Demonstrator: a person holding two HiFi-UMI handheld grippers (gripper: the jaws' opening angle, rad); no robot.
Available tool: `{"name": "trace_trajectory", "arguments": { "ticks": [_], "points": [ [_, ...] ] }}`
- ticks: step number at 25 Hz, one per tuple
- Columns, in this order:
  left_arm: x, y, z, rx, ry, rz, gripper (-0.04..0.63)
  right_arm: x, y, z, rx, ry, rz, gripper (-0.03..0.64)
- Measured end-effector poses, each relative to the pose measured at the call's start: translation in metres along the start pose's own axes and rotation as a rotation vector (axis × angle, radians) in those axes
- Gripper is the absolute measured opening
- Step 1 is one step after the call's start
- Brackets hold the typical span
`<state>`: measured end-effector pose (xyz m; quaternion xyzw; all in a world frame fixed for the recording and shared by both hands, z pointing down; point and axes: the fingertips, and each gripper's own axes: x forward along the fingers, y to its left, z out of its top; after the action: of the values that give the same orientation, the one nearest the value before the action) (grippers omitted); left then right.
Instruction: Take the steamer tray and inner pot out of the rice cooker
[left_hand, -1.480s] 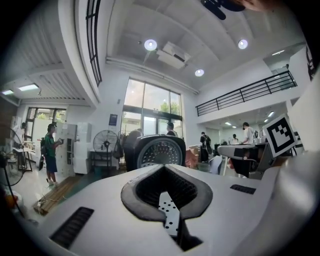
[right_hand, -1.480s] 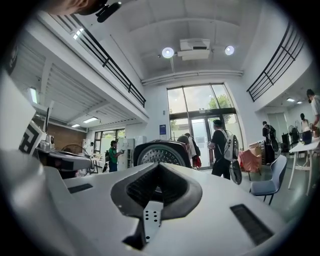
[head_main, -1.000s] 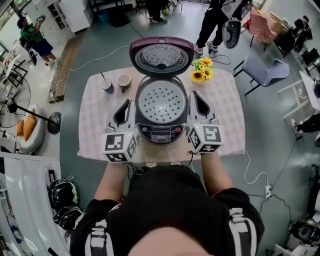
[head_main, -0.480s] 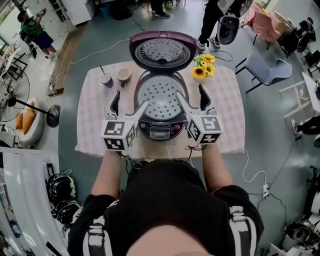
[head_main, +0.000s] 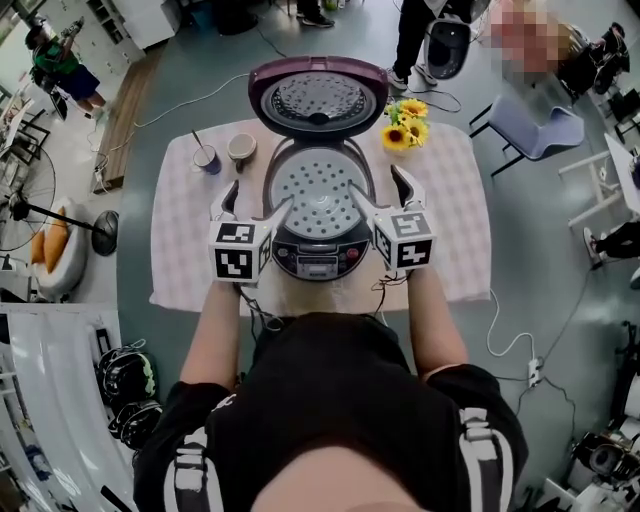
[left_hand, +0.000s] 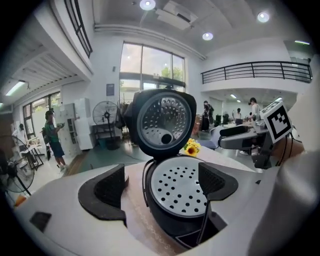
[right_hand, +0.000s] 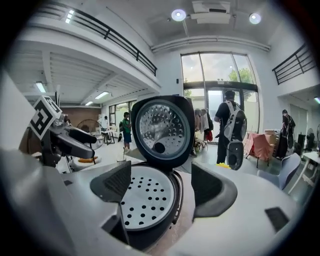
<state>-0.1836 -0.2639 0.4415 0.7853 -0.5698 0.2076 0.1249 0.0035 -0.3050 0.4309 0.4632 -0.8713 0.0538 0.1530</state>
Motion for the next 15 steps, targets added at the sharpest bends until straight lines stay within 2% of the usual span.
{"name": "trace_trajectory", "arguments": {
  "ticks": [5, 15],
  "points": [
    [0.023, 0.000, -0.018, 0.020, 0.124, -0.021, 0.437, 0.022, -0.005, -0.021, -0.044, 0.109, 0.020, 0.351],
    [0.077, 0.000, -0.047, 0.062, 0.280, -0.065, 0.437, 0.068, -0.011, -0.065, -0.114, 0.298, 0.053, 0.351]
  ]
}}
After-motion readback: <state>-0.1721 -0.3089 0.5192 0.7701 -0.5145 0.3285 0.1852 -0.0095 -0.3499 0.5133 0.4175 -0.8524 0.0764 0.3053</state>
